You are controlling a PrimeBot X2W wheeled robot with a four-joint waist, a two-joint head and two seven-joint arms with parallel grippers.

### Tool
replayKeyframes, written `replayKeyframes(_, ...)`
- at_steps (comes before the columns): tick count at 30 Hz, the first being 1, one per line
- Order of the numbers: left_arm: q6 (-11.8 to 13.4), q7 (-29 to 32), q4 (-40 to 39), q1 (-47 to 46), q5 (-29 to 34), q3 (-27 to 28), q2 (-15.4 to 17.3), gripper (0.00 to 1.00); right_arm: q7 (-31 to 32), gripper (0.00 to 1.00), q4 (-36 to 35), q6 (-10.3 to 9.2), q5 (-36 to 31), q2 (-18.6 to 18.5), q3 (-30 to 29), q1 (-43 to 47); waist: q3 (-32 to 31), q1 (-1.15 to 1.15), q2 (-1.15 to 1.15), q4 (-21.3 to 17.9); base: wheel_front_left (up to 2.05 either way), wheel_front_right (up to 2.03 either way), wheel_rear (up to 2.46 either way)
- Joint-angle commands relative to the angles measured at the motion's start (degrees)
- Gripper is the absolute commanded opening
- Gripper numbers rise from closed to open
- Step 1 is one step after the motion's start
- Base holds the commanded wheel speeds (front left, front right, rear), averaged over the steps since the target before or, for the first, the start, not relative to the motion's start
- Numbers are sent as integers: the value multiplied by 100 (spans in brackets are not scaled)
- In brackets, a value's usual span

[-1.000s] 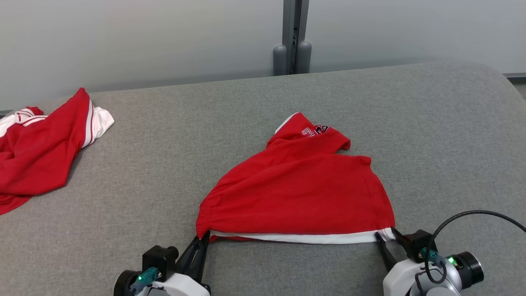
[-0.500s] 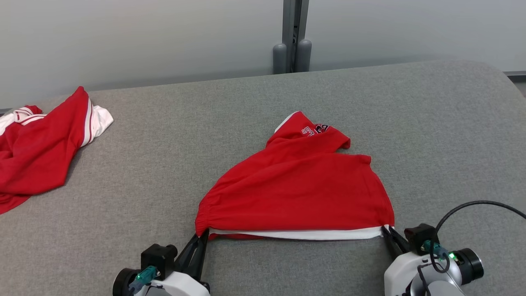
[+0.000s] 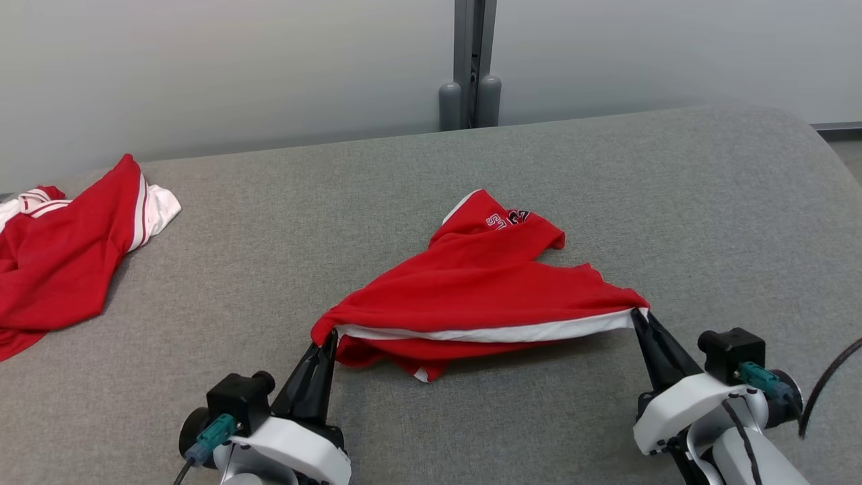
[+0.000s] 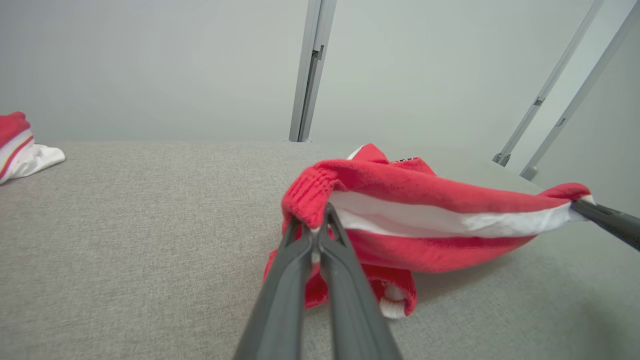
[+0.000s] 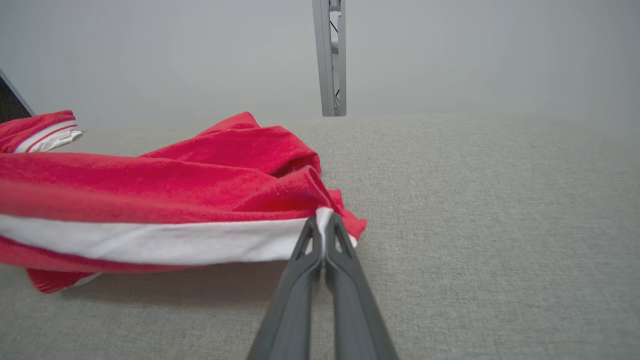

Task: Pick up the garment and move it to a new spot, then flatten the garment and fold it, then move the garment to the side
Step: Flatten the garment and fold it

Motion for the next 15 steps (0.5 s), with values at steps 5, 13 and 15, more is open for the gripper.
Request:
replayKeyframes(5,-61,-29,-576,-81,-345,107,24,0,62,0,-984,-1,571,-345,97,226,-148,0,0,-35,0,0,0)
replayKeyframes(13,-158,144,-1521,-229,-788,87,118,0,544,0,-2880,0,1409,-790,-216,608,-389,0,0,-82,0,0,0)
replayKeyframes(15,-169,306,-1848,-329,-869,102,194,0,687,0,-3379,0,1539,-849,-380,691,-439,0,0,-99,0,0,0)
